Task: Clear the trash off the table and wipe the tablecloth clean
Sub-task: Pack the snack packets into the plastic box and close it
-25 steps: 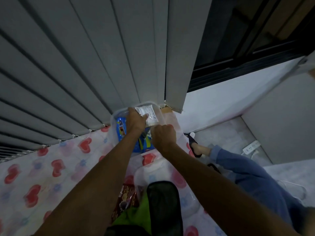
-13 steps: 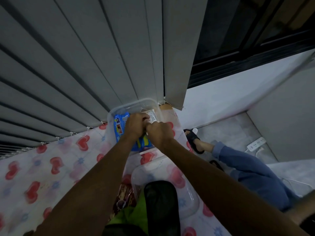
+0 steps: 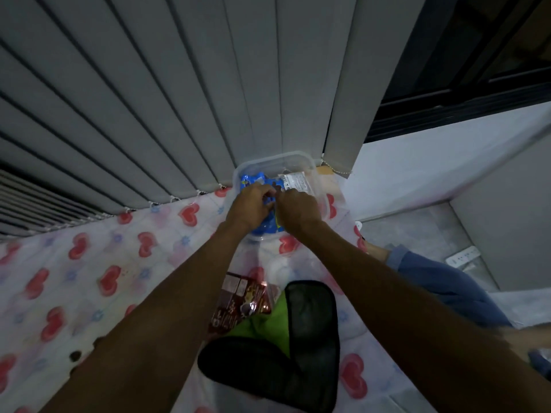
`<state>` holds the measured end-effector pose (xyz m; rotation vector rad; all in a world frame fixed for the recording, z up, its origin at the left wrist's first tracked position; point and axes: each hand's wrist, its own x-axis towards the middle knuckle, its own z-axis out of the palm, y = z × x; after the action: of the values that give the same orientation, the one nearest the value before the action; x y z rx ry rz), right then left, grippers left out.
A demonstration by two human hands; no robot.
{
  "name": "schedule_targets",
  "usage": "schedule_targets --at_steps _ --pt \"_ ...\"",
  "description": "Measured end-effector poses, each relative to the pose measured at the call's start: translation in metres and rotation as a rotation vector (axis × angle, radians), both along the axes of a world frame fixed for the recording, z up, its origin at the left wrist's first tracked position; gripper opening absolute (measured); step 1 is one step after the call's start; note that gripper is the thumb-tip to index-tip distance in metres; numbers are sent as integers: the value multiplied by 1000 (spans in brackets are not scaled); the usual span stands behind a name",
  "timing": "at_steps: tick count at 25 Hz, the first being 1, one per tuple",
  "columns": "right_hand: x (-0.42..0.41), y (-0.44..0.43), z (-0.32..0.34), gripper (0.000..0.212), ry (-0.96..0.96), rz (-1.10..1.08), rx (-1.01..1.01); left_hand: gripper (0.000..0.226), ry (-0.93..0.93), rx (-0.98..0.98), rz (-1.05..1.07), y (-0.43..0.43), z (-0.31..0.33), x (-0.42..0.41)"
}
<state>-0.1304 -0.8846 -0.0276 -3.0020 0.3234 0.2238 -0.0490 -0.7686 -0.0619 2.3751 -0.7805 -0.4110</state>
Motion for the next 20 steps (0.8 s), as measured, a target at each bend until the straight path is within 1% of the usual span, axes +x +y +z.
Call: schedule_targets --at_steps 5,7,8,10,11,14,16,18,20 --pt "-22 62 16 26 -12 15 6 13 -24 -13 4 59 21 -28" --pt "-35 86 15 25 -31 19 -20 15 -31 20 20 85 19 -41" --pt "-42 97 13 24 -30 16 -24 20 -43 38 21 99 17 -49" --pt "-58 114 8 22 -12 2 -15 35 -71 95 -6 124 10 -63" --pt "-67 122 6 22 -5 -1 -9 45 -61 140 -41 138 8 -71" --pt "-96 141 0 27 -13 -6 -1 93 0 334 -235 176 0 -89" --pt "-114 150 -2 28 10 -19 9 116 -57 484 -351 193 -9 -96" --pt "-127 157 -2 31 28 -26 7 127 -108 596 -418 202 -17 -101" --pt "-138 162 0 35 35 -39 11 131 -146 667 -452 205 -23 -105"
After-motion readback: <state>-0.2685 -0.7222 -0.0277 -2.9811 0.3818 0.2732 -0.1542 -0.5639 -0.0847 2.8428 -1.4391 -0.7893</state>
